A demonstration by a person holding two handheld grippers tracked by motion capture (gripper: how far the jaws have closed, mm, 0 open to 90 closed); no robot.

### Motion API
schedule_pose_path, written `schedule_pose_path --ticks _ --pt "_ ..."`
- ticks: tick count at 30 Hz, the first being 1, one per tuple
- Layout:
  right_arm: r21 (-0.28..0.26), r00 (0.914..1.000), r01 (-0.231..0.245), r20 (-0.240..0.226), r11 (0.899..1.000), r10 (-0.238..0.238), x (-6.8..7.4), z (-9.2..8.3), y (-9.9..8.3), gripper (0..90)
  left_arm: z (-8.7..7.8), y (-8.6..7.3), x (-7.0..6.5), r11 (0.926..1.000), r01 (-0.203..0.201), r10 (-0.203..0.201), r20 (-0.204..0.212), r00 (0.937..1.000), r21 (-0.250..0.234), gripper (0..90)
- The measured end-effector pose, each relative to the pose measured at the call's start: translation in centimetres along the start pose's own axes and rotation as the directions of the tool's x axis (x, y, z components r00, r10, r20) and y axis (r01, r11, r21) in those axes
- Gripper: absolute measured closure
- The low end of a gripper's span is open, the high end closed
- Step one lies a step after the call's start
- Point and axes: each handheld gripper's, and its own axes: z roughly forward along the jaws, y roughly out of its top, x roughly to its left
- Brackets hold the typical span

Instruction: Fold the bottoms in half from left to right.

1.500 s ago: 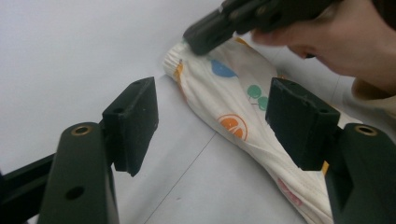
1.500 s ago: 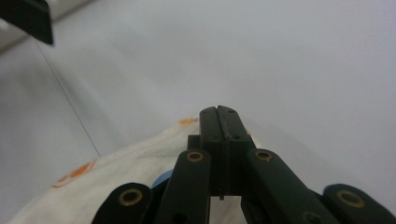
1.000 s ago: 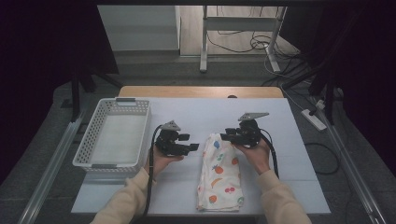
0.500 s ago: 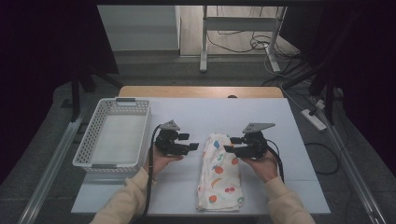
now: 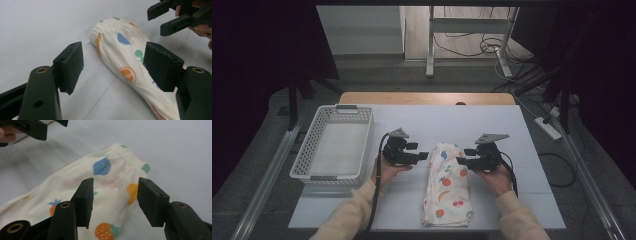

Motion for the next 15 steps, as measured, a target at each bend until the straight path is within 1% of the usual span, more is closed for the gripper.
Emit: schedule_pose_path --ticks 1,2,3,4,5,6,7,8,9,10,11,14,15 --pt "0.0 1.0 0.0 0.0 1.0 0.0 0.0 0.0 0.0 47.3 0.0 0.0 0.0 1.0 0.0 0.0 0.0 1.0 0.0 32.1" --pt "0.002 0.9997 -0.018 0.016 1.0 0.018 -0.6 0.3 0.1 47.3 0.7 0.3 0.2 0.9996 0.029 -0.029 0.0 0.9996 -0.002 31.9" --pt "0.002 0.9997 -0.018 0.016 1.0 0.018 -0.6 0.3 0.1 47.3 0.7 0.3 0.2 0.9996 0.029 -0.029 0.0 0.9996 -0.002 31.5" --pt "0.006 0.999 -0.037 0.026 0.999 0.037 -1.3 0.7 0.4 47.2 1.4 0.7 0.4 0.9989 0.047 -0.047 0.0 0.9989 0.001 31.5" --pt "0.007 0.9986 -0.046 0.026 0.999 0.046 -1.5 0.9 0.5 47.2 1.8 0.8 0.5 0.9984 0.056 -0.056 0.003 0.9984 0.006 31.5" --pt "0.006 0.9981 -0.051 0.034 0.999 0.051 -1.8 1.1 0.6 47.3 2.3 1.0 0.6 0.9982 0.059 -0.059 -0.001 0.9983 0.012 31.4" --pt "0.006 0.9981 -0.051 0.034 0.999 0.051 -1.8 1.1 0.6 47.3 2.3 1.0 0.6 0.9982 0.059 -0.059 -0.001 0.9983 0.012 31.1" --pt "0.021 0.9969 -0.068 0.042 0.997 0.067 -2.4 1.8 0.9 47.3 3.2 1.5 0.8 0.997 0.07 -0.069 -0.013 0.9975 0.033 30.5" --pt "0.023 0.9966 -0.071 0.043 0.997 0.07 -2.6 2.0 0.9 47.3 3.2 1.5 0.8 0.997 0.07 -0.069 -0.013 0.9975 0.033 30.3" --pt "0.027 0.9963 -0.076 0.044 0.997 0.074 -2.8 2.4 1.1 47.5 4.0 1.8 1.1 0.9956 0.08 -0.079 -0.022 0.9967 0.05 30.2" --pt "0.027 0.996 -0.078 0.046 0.997 0.077 -2.9 2.6 1.1 47.9 4.0 1.8 1.1 0.9956 0.08 -0.079 -0.022 0.9967 0.05 30.2" --pt "0.041 0.9946 -0.094 0.049 0.995 0.092 -3.4 3.3 1.3 48.1 5.5 2.3 1.5 0.9922 0.09 -0.087 -0.038 0.9955 0.086 30.1" --pt "0.041 0.9946 -0.094 0.049 0.995 0.092 -3.4 3.3 1.3 48.1 5.5 2.3 1.5 0.9922 0.09 -0.087 -0.038 0.9955 0.086 30.2"
